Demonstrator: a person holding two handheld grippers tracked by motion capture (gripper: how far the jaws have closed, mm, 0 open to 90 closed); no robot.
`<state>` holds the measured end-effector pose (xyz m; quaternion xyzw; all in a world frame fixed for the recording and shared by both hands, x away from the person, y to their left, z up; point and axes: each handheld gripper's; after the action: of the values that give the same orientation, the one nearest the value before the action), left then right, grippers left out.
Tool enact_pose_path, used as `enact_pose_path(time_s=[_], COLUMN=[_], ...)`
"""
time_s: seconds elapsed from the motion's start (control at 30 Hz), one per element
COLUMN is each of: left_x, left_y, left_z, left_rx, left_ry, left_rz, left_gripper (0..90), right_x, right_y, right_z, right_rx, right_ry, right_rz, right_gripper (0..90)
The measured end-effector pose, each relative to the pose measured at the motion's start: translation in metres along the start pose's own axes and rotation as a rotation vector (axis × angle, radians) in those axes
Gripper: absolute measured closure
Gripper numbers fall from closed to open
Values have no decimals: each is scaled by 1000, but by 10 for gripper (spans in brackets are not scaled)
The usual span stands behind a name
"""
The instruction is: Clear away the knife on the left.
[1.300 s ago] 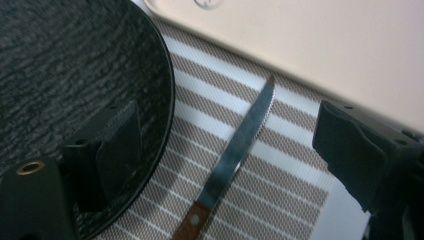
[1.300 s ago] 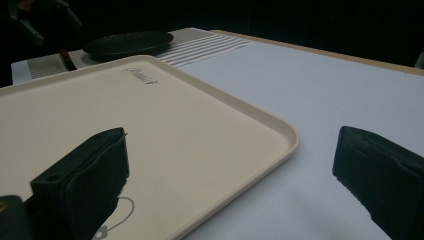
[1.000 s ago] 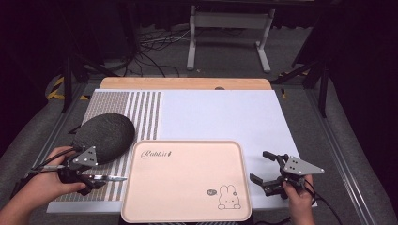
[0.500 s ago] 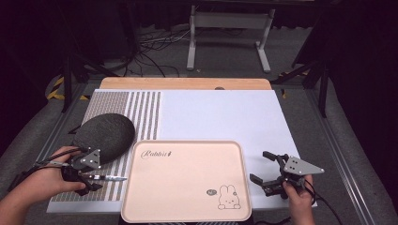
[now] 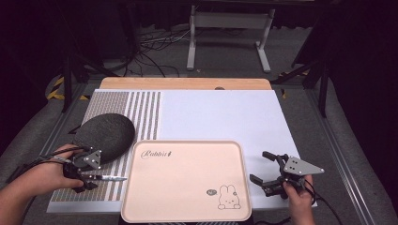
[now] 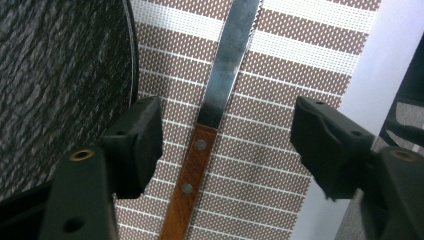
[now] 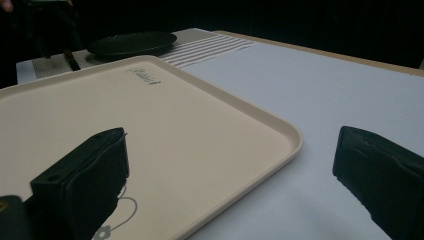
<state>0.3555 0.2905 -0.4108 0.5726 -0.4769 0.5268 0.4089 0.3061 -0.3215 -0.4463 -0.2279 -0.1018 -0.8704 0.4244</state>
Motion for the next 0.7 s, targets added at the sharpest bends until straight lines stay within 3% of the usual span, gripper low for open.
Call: enact_pose_path(time_s=[0.13,0.23,0.37,0.53,0.7], left_x=[-4,-6,-7,-10,-13], left_y=[-3,-5,-8,-8,-7], left_z=[3,4,5,8,10], left_rx=[-55,-73,-115,-175,-224], left_ry=[-72,-92,-121,-202,-230], left_rz=[19,31,44,49,73], left_gripper=[427,456,588,692,772], right_x=[0,0,0,-1,0], right_y=[0,0,0,0,0], right_z=[0,0,0,0,0], right_rx=[3,3,3,4,3], right_ry=[1,-1,0,0,2], right_rz=[1,1,1,5,5], right_gripper=[22,22,22,22,22])
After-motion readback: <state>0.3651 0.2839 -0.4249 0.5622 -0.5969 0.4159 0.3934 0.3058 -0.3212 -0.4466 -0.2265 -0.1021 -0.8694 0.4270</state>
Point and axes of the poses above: each handheld gripper's, and its own axes: x roughly backward along the jaws, z roughly out of its top, y roughly to its right, and after that the axes turned 13 degrees about -y, right-handed
